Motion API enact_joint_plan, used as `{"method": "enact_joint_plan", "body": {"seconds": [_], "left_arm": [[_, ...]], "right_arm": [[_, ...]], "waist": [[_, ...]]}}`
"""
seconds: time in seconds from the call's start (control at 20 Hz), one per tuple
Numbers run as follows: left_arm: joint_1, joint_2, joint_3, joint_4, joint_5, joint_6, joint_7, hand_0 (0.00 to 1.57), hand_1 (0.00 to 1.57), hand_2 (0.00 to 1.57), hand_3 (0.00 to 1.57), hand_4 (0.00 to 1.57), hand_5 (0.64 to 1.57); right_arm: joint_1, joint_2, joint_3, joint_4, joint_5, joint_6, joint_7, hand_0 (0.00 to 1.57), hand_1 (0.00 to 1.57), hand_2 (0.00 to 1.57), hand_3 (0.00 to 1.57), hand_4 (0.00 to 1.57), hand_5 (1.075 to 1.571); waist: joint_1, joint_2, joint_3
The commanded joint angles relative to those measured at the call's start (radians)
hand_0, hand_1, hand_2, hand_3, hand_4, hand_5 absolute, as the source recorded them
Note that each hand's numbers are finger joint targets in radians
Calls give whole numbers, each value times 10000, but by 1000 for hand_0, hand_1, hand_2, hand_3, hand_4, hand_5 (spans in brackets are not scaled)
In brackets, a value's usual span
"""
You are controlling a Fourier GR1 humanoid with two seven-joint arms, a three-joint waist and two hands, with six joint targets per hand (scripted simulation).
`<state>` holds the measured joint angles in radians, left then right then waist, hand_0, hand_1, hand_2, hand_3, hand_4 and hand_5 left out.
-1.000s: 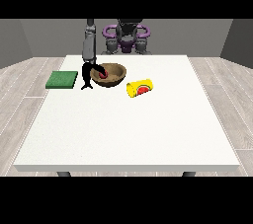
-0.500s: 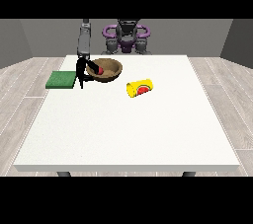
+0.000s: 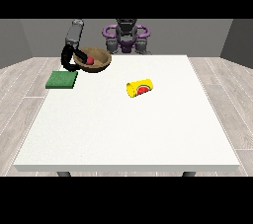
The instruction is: Pick the cup and pour the ball into the bowl, then pick the bowl and place it on the pad
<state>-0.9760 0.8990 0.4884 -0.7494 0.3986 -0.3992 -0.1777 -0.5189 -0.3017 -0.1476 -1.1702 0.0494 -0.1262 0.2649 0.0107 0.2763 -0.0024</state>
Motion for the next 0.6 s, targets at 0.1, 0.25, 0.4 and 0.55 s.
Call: {"method": "enact_joint_plan", "body": {"seconds": [0.1,0.25,0.4,0.55], "left_arm": [[205,811,266,839,-146,-294,-544,0,0,0,0,0,1539],[103,-68,-126,-289,-114,466,-286,0,0,0,0,0,1538],[-134,234,-111,-504,33,373,135,0,0,0,0,0,1536],[72,82,-77,-990,120,639,178,0,0,0,0,0,1535]], "right_arm": [[-856,283,337,-410,139,-179,1044,1571,1571,1571,1571,1300,1492],[-580,-358,-154,1070,190,282,-543,1571,1571,1571,1571,1287,1507],[-1091,-1465,-873,1872,-25,826,-1009,1571,1571,1571,1571,1302,1519],[-792,-2250,-1460,2717,-448,1715,-1887,1571,1571,1571,1571,1297,1534]], "waist": [[-475,272,15],[-299,245,34],[-99,615,37],[-110,523,44]]}}
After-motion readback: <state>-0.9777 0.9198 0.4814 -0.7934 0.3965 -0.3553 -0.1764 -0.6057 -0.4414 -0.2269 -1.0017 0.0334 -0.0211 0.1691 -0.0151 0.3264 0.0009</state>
